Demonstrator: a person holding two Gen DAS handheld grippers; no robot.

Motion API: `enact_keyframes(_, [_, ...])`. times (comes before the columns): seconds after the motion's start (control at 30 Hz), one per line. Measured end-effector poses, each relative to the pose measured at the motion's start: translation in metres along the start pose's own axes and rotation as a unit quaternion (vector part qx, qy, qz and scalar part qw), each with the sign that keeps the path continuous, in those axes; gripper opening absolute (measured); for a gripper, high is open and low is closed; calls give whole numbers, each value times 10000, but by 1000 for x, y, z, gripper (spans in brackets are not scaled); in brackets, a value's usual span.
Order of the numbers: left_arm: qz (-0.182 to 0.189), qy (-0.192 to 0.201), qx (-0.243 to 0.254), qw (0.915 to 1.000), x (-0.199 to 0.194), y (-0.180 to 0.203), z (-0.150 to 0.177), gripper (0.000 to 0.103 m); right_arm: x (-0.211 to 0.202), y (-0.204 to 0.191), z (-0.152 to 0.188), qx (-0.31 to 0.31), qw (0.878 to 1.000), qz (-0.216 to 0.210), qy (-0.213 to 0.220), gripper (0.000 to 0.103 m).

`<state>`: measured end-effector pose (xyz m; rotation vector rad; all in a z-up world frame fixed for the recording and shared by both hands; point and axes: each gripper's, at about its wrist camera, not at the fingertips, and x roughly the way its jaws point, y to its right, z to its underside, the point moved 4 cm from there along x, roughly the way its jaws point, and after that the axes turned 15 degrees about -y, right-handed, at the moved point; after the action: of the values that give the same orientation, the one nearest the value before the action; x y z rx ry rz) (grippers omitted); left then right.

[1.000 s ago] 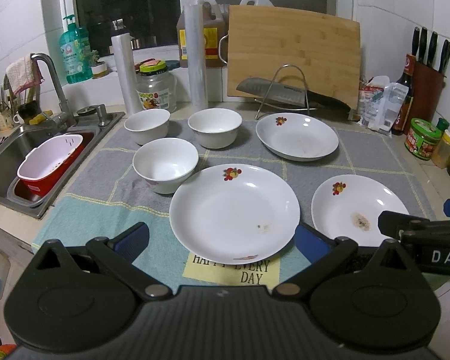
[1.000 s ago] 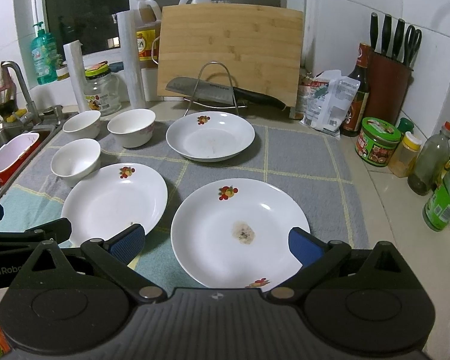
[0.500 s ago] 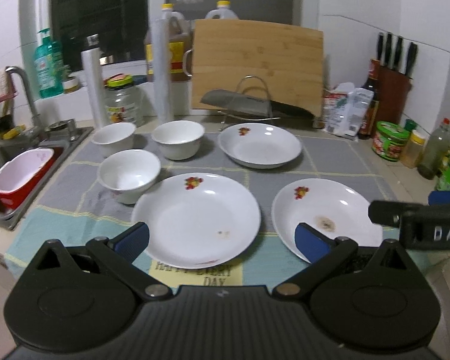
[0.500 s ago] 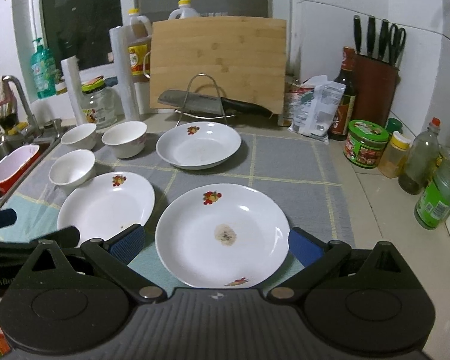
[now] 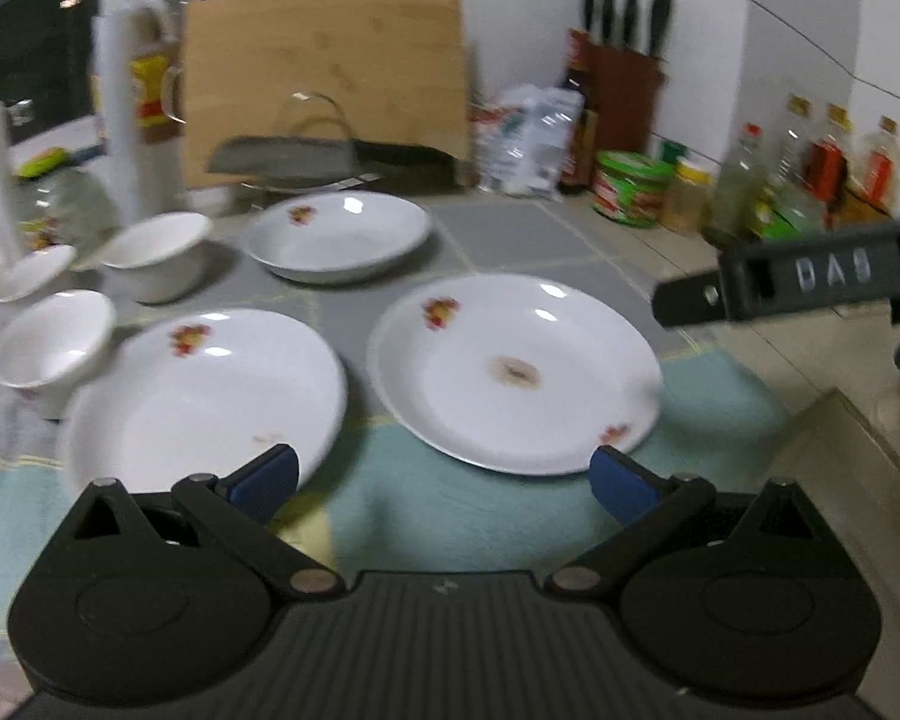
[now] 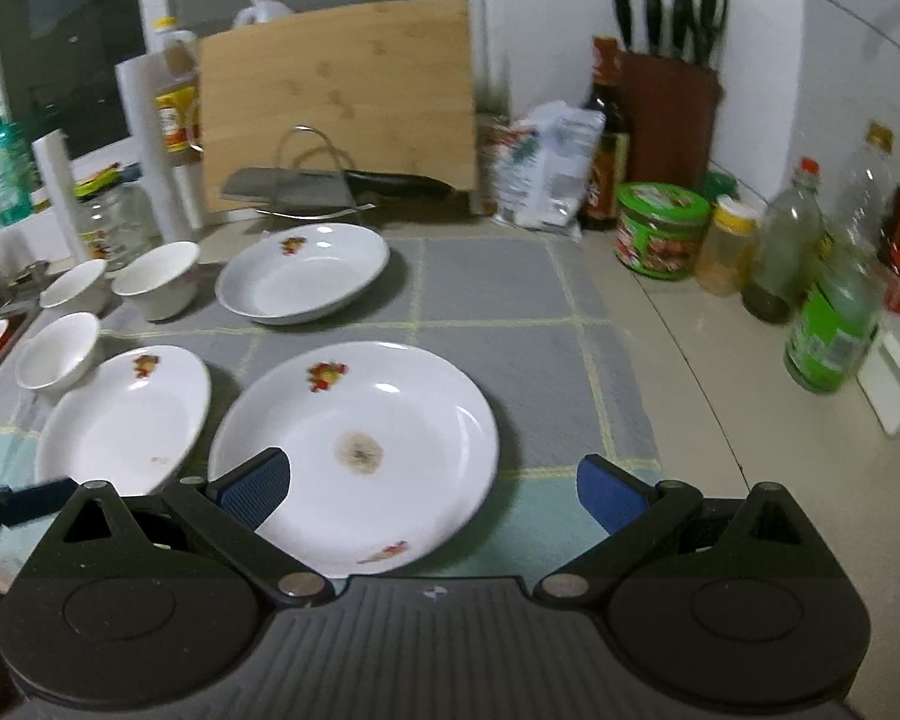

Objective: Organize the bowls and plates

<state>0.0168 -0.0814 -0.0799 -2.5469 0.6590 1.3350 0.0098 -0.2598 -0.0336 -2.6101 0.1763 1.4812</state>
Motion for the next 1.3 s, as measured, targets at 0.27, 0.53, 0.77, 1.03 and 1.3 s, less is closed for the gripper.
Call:
enact_keyframes(0.27, [212,-360,239,9988,48,11,1,102,24,22,1,219,9989,302,-300,103])
enact_keyframes(0.53, [274,-396,614,9969,77,12,-4,102,41,30,-4,261,9979,448,-383,103])
enact_keyframes(0.77, [207,-311,706,9968,83,16,-7,103,72,31,-18,138,9973,246,-682,103])
enact_keyframes(1.03, [86,-254,545,9982,85,21,-8,103,115,26,-51,-755,9913,-447,-985,103])
enact_keyframes(1.3, [1,48,367,9993,84,29,-1,103,143,26,-67,-1642,9687,-1305,-1328,103])
